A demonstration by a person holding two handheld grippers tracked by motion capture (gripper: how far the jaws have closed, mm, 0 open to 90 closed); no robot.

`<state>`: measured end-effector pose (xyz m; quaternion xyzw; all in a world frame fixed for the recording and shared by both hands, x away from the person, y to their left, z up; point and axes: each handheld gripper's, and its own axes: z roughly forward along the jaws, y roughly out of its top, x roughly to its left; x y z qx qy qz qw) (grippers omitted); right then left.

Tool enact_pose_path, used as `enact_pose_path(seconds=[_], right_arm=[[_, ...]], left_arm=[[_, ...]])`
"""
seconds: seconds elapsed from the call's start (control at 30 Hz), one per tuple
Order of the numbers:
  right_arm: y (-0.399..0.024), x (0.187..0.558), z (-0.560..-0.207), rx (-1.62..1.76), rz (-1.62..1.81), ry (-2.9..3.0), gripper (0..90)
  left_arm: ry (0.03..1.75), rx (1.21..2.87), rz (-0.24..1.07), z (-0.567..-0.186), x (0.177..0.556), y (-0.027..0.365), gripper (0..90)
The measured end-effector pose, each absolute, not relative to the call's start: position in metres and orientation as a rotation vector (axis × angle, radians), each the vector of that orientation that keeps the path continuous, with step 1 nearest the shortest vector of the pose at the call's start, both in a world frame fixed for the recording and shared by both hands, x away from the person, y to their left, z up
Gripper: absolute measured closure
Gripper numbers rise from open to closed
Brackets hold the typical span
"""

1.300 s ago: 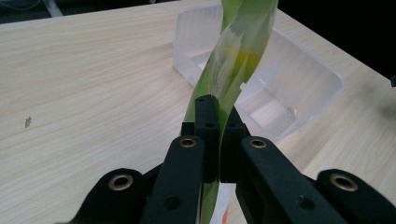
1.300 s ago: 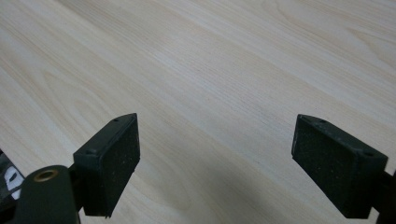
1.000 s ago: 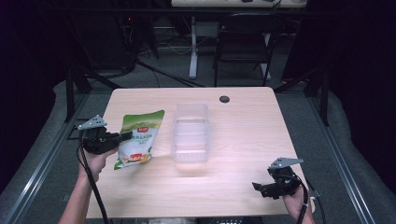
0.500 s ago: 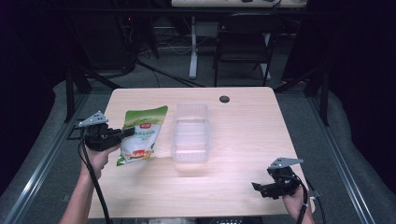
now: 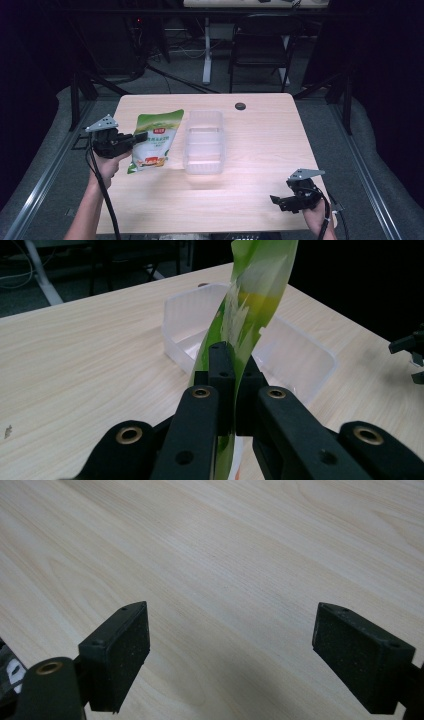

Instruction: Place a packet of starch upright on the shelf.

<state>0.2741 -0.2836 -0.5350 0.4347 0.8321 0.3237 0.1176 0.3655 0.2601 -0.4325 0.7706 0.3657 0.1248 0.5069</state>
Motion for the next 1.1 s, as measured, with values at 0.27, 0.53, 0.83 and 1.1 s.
enact_pose_path(seconds=[0.27, 0.53, 0.83, 1.1], right_arm=[[-0.284, 0.273, -0.535, 1.279, 0.953, 2.426, 14.9], [-0.284, 0.272, -0.534, 1.281, 0.956, 2.413, 14.9], [-0.284, 0.273, -0.534, 1.281, 0.945, 2.423, 14.9], [-0.284, 0.273, -0.534, 1.275, 0.953, 2.424, 14.9]], left_arm=[[0.854, 1.864, 0.311, -0.425, 0.37, 0.251, 89.5], [0.837, 1.849, 0.332, -0.416, 0.379, 0.239, 89.5], [0.829, 1.842, 0.335, -0.409, 0.391, 0.231, 89.5], [0.828, 1.84, 0.334, -0.403, 0.4, 0.224, 89.5]])
